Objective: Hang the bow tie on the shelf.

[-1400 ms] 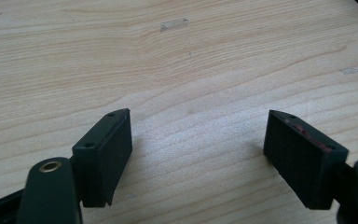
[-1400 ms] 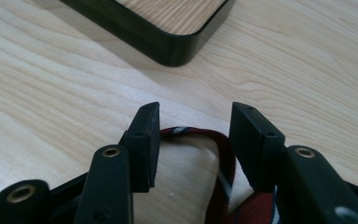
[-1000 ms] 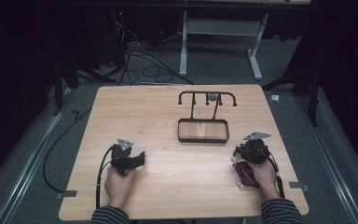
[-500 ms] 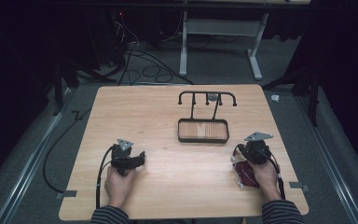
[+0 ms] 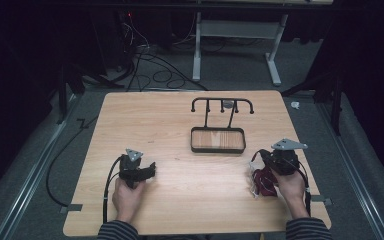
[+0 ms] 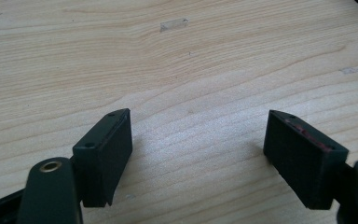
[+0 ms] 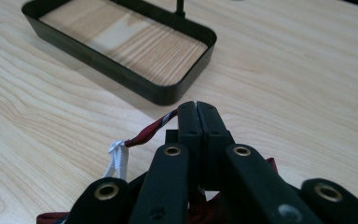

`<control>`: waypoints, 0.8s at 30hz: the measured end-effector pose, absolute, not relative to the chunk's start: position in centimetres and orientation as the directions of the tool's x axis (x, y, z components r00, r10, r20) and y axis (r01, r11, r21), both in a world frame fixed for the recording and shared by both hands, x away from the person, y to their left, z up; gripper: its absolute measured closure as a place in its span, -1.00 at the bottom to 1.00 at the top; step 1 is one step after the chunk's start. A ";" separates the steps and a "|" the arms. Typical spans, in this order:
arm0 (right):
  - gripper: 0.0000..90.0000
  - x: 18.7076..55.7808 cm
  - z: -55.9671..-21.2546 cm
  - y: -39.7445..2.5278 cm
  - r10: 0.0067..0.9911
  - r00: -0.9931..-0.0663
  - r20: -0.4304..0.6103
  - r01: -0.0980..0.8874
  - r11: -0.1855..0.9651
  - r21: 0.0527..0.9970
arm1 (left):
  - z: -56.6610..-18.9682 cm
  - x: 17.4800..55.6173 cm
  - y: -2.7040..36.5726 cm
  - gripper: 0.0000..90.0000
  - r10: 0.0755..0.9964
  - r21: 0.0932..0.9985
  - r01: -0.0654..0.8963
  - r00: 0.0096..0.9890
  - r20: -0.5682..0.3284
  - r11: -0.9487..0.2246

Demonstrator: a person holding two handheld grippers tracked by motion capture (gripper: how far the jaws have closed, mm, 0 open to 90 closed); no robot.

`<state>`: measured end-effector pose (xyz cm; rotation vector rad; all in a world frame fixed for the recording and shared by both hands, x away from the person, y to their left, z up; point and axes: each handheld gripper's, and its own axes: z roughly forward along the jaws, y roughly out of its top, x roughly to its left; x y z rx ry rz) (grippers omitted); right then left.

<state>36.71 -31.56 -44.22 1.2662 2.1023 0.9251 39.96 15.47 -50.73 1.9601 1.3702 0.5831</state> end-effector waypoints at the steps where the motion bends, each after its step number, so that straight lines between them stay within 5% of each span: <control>1: 1.00 36.6 -43.9 -31.5 0.900 -0.430 -0.076 0.545 0.326 0.772 | -50.7 40.0 15.5 -0.46 0.937 0.735 0.639 0.349 -0.015 -0.227; 24: 1.00 35.2 -38.5 -29.6 0.881 -0.455 -0.127 0.409 0.333 0.850 | -50.7 40.0 15.5 -0.46 0.936 0.735 0.638 0.352 -0.015 -0.228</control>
